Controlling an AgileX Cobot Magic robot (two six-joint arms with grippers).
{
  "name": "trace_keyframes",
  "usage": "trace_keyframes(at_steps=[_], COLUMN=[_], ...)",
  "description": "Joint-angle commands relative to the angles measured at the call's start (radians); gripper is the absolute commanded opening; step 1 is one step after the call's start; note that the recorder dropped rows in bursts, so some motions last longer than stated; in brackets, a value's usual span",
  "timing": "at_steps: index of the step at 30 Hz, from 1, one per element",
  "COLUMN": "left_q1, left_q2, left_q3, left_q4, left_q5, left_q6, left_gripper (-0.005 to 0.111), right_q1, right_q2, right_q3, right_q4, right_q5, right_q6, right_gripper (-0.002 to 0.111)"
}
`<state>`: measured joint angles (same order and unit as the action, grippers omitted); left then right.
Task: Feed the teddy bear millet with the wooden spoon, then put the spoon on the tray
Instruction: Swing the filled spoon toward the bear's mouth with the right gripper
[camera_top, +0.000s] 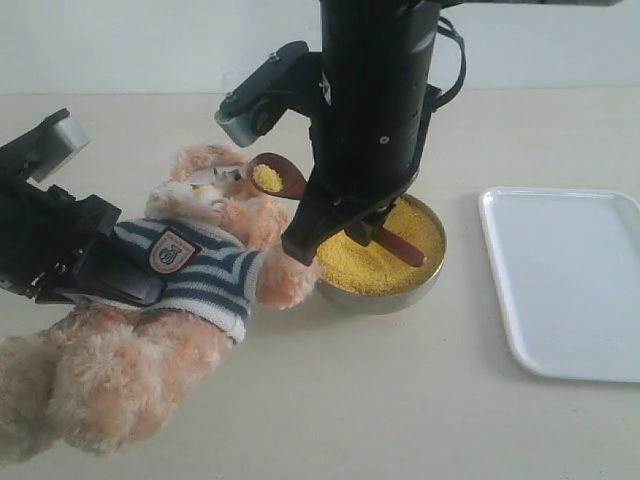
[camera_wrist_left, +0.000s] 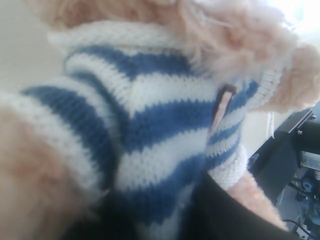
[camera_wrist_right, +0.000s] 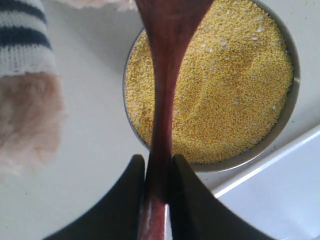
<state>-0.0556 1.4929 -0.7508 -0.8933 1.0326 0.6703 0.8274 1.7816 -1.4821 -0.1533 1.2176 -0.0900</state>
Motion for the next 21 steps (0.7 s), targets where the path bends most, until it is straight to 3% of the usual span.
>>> trace_keyframes(at_steps=[1, 21], left_q1=[0.001, 0.001], left_q2=[-0.001, 0.028], left_q3=[0.001, 0.001], left_q4=[-0.030, -0.060], left_q5=[0.004, 0.020], left_q6=[0.003, 0.034], left_gripper=[0.004, 0.004], right_q1=[0.019, 0.019], right_q2=[-0.014, -0.014], right_q3=[-0.006, -0.100], right_q4=[0.001, 0.028], right_q5=[0.003, 0.003], right_q6=[-0.007, -0.003], right_gripper=[-0.001, -0.001])
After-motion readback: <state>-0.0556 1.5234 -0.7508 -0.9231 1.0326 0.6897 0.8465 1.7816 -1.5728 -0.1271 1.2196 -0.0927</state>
